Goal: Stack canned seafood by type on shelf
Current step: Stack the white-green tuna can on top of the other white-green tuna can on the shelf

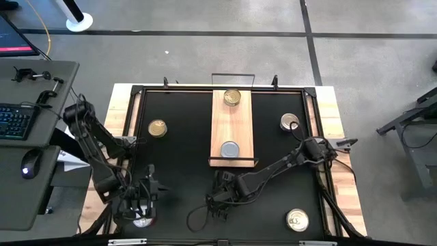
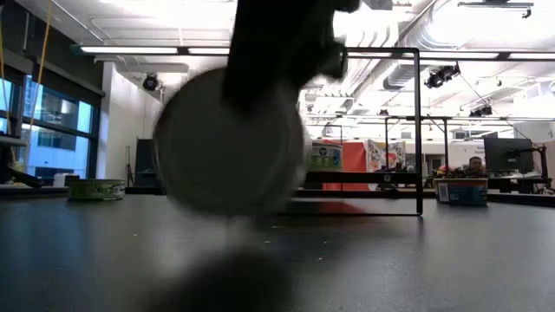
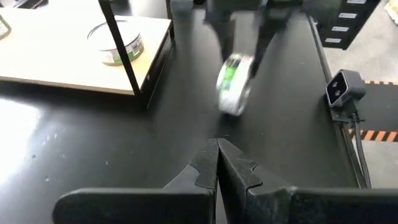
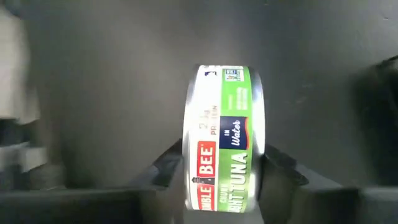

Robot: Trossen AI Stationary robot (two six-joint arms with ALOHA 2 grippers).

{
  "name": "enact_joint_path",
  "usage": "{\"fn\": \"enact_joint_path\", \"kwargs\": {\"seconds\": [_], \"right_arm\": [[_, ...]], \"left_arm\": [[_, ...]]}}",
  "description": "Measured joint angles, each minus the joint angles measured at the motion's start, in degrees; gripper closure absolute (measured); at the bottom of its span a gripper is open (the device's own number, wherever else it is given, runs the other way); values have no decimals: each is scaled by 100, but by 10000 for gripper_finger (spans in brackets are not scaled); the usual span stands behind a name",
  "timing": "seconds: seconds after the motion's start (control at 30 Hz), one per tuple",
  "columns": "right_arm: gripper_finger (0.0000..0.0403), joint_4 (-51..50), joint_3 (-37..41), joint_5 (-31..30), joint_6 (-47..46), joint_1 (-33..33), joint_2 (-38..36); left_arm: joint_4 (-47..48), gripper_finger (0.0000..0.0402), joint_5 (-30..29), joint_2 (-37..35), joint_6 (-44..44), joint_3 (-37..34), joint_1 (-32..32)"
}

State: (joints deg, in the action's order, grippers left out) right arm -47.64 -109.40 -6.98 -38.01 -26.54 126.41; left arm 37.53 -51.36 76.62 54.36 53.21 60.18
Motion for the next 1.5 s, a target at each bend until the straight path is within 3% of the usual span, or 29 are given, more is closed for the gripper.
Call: {"fn": "enact_joint_path", "kwargs": {"seconds": [0.23, 0.53, 0.67, 0.8, 0.9, 1.0, 1.13, 1.37, 1.5], "right_arm": [[285, -1277, -1020, 102, 75, -168, -638], [285, -2084, -1740, -1418, 201, 451, -1607], [285, -3110, -1738, -1881, -286, 878, -1983], [285, -4152, -1733, -1723, -704, 1282, -2175], [285, -4215, -1686, -1252, -632, 1608, -2272], [285, -4190, -1283, -884, -568, 1851, -2500], [285, -3965, -151, -779, -735, 1953, -3124], [285, -2318, 2494, -858, -1796, 2317, -5217], [285, -569, 4320, -776, -2366, 2683, -6427]], "left_arm": [[203, 402, -183, -212, -644, 2, -25], [192, 401, -445, -206, -661, 2, -209], [-260, 401, -249, -206, -1075, 2, -210], [-955, 401, 352, -196, -1894, 2, -213], [-1408, 401, 695, -162, -2310, -95, -287], [-2364, 401, 1111, -162, -2444, -515, -445], [-3918, 401, 1500, -158, -2545, -1217, -668], [-5070, 401, 1501, -158, -2792, -1513, -1107], [-5361, 401, 1722, -158, -3235, -1513, -1541]]}}
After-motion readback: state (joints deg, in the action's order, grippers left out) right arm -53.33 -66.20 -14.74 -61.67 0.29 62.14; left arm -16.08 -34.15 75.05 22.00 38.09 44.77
